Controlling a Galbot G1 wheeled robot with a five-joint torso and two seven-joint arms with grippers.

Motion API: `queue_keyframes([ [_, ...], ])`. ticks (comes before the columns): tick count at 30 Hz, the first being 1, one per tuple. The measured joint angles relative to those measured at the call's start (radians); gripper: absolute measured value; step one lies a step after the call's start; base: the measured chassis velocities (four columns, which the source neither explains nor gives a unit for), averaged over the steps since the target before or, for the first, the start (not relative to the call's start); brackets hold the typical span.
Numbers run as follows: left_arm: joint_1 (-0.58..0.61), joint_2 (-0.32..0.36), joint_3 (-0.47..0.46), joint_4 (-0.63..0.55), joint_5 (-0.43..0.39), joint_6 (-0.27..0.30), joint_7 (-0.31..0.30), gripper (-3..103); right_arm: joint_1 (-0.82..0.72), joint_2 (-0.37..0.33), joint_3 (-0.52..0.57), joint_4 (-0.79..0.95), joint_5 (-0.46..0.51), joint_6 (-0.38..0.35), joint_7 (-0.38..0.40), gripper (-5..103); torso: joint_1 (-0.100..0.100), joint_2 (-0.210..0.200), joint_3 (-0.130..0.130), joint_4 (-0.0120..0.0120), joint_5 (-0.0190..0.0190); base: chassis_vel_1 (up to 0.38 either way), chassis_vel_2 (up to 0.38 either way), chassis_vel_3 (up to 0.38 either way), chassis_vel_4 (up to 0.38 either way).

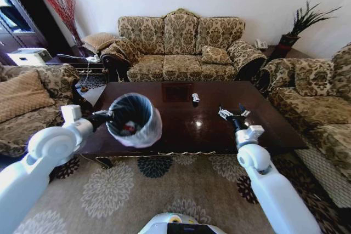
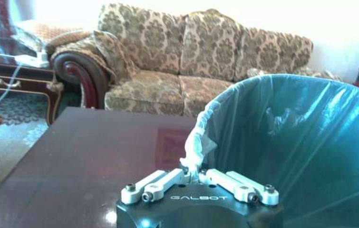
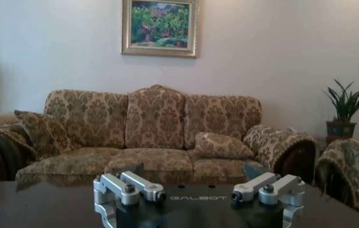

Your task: Move to the front of the table and place the trash on the table into the trash bin.

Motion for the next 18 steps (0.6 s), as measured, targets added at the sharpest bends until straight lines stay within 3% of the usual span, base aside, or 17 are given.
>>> queue_keyframes([
  [4, 0.019, -0.012, -0.006, -0.018, 0.016, 0.001, 0.008, 0, 0.026, 0.015, -0.031, -0.051, -0.002, 0.069, -0.002, 100, 0.000, 0.000, 0.000, 0.0000, -0.0004, 0.000, 0.000, 0.000, 0.000],
  [10, 0.019, -0.029, 0.011, -0.016, 0.032, -0.001, 0.019, 0, 0.039, 0.013, -0.046, -0.085, -0.005, 0.051, -0.057, 100, 0.000, 0.000, 0.000, -0.0004, -0.0002, 0.000, 0.000, 0.000, 0.000],
  [18, 0.035, -0.039, 0.023, -0.020, 0.042, -0.005, 0.030, 0, 0.074, 0.030, -0.073, -0.162, -0.006, 0.052, -0.071, 100, 0.000, 0.000, 0.000, -0.0001, -0.0001, -0.007, 0.004, 0.006, -0.003],
])
